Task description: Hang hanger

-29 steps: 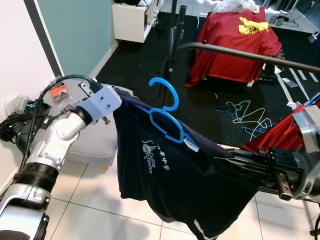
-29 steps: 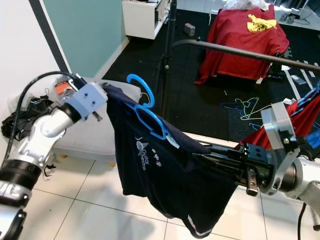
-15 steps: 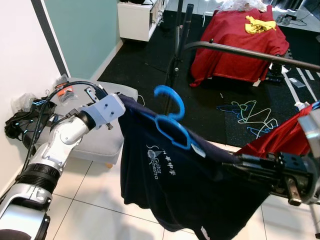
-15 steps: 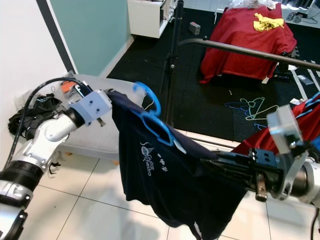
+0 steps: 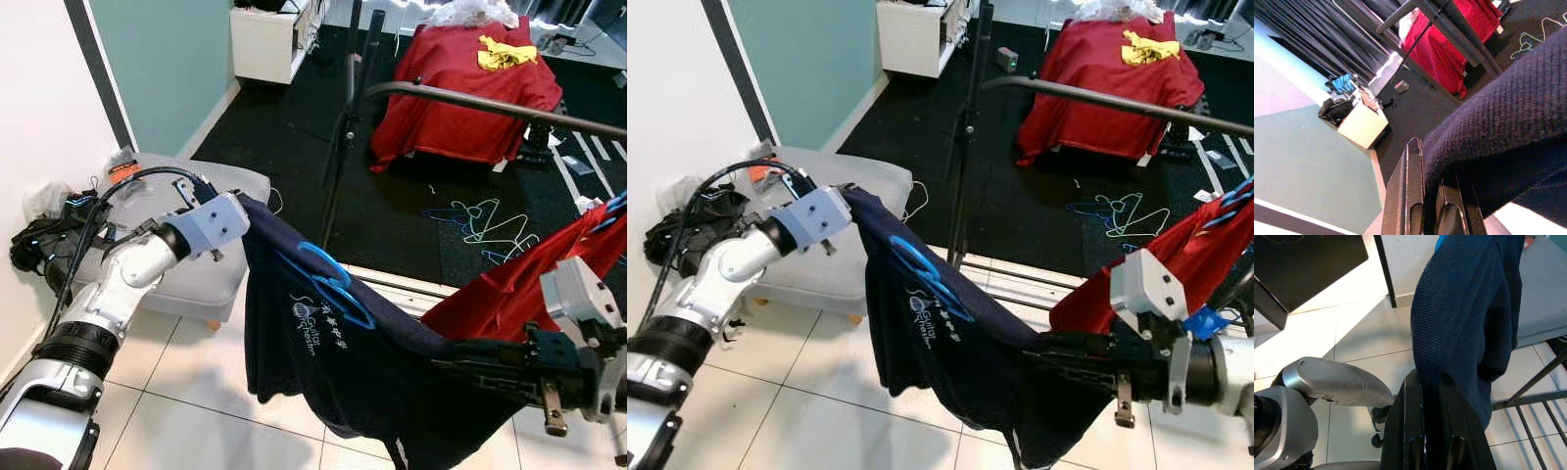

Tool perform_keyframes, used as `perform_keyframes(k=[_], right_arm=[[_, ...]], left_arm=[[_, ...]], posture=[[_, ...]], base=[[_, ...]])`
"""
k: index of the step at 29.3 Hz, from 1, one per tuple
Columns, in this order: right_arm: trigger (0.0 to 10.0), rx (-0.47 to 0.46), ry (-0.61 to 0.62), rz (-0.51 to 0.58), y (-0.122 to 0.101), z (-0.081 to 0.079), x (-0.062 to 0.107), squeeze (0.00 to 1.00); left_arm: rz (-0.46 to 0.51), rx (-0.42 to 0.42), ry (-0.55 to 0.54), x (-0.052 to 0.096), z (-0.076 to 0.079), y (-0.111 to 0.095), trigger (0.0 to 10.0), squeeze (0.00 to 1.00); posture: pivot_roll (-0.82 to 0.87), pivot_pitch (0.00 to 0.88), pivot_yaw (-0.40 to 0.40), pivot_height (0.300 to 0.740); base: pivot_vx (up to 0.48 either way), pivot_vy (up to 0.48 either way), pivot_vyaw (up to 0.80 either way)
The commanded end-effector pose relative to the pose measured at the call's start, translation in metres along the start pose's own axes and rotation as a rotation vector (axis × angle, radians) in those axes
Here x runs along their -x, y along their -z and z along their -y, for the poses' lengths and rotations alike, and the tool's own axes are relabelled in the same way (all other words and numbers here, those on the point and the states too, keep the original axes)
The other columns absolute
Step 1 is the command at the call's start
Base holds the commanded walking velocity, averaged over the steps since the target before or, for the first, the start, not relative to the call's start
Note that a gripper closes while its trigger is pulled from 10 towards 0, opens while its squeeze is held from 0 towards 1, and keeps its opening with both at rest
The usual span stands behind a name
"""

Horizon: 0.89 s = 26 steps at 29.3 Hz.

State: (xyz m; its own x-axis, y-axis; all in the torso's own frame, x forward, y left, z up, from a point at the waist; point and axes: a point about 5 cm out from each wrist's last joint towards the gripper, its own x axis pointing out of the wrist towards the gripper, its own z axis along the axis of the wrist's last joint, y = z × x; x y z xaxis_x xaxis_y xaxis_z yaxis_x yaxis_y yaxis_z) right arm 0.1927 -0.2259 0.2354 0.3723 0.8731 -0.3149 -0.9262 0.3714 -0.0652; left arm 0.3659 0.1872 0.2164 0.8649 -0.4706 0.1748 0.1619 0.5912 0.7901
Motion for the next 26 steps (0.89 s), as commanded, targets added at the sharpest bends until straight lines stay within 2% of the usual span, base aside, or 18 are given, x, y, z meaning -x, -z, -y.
perform_keyframes(k=[1,3,5,6,8,10,14,16,17,20,21,23,25,26], right_arm=[[0.0,-0.037,-0.053,0.022,-0.007,-0.003,0.009,0.0],[0.0,-0.037,-0.053,0.022,-0.007,-0.003,0.009,0.0],[0.0,0.021,-0.099,0.211,-0.038,-0.007,0.017,0.0],[0.0,0.021,-0.099,0.211,-0.038,-0.007,0.017,0.0],[0.0,0.055,-0.106,0.31,-0.051,-0.007,0.026,0.0],[0.0,0.068,-0.089,0.348,-0.054,-0.005,0.031,0.0],[0.0,0.075,-0.076,0.37,-0.056,-0.003,0.033,0.0],[0.0,0.075,-0.062,0.396,-0.057,-0.001,0.034,0.0],[0.0,0.068,-0.054,0.407,-0.054,0.0,0.034,0.0],[0.0,0.068,-0.054,0.407,-0.054,0.0,0.034,0.0],[0.0,0.056,-0.046,0.417,-0.052,0.001,0.033,0.0],[0.0,0.056,-0.046,0.417,-0.052,0.001,0.033,0.0],[0.0,0.032,-0.019,0.377,-0.043,0.004,0.032,0.0],[0.0,0.032,-0.019,0.377,-0.043,0.004,0.032,0.0]], left_arm=[[-0.211,0.088,-0.196,0.029,-0.041,0.04,10.0,0.0],[-0.211,0.088,-0.196,0.029,-0.041,0.04,10.0,0.0],[-0.173,0.074,-0.111,0.024,-0.023,0.034,10.0,0.0],[-0.173,0.074,-0.111,0.024,-0.023,0.034,10.0,0.0],[-0.176,0.072,-0.069,0.024,-0.014,0.036,10.0,0.0],[-0.167,0.079,-0.039,0.024,-0.009,0.035,10.0,0.0],[-0.16,0.084,-0.02,0.023,-0.005,0.034,10.0,0.0],[-0.148,0.1,0.007,0.023,0.0,0.033,10.0,0.0],[-0.124,0.133,0.053,0.022,0.007,0.029,10.0,0.0],[-0.124,0.133,0.053,0.022,0.007,0.029,10.0,0.0],[-0.095,0.185,0.1,0.022,0.013,0.025,10.0,0.0],[-0.095,0.185,0.1,0.022,0.013,0.025,10.0,0.0],[-0.032,0.299,0.168,0.022,0.017,0.017,10.0,0.0],[-0.032,0.299,0.168,0.022,0.017,0.017,10.0,0.0]], posture=[[0.0,0.177,-0.014,0.74],[0.0,0.177,-0.014,0.74],[0.0,0.182,-0.01,0.74],[0.0,0.182,-0.01,0.74],[0.0,0.184,-0.01,0.74],[0.0,0.184,-0.01,0.74],[0.0,0.184,-0.01,0.74],[0.0,0.184,-0.01,0.74],[0.0,0.184,-0.01,0.74],[0.0,0.184,-0.01,0.74],[0.01,0.186,-0.009,0.74],[0.01,0.186,-0.009,0.74],[0.01,0.186,-0.009,0.74],[0.01,0.186,-0.009,0.74]], base=[[0.0,0.0,0.0],[0.0,0.0,0.0],[0.0,0.0,0.0],[0.0,0.0,0.0],[0.0,0.0,0.0],[0.0,0.0,0.0],[0.0,0.0,0.0],[0.0,0.0,0.0],[0.0,0.0,0.0],[0.0,0.0,0.0],[0.0,0.0,0.0],[0.0,0.0,0.0],[0.0,0.0,0.0],[0.0,0.0,0.0]])
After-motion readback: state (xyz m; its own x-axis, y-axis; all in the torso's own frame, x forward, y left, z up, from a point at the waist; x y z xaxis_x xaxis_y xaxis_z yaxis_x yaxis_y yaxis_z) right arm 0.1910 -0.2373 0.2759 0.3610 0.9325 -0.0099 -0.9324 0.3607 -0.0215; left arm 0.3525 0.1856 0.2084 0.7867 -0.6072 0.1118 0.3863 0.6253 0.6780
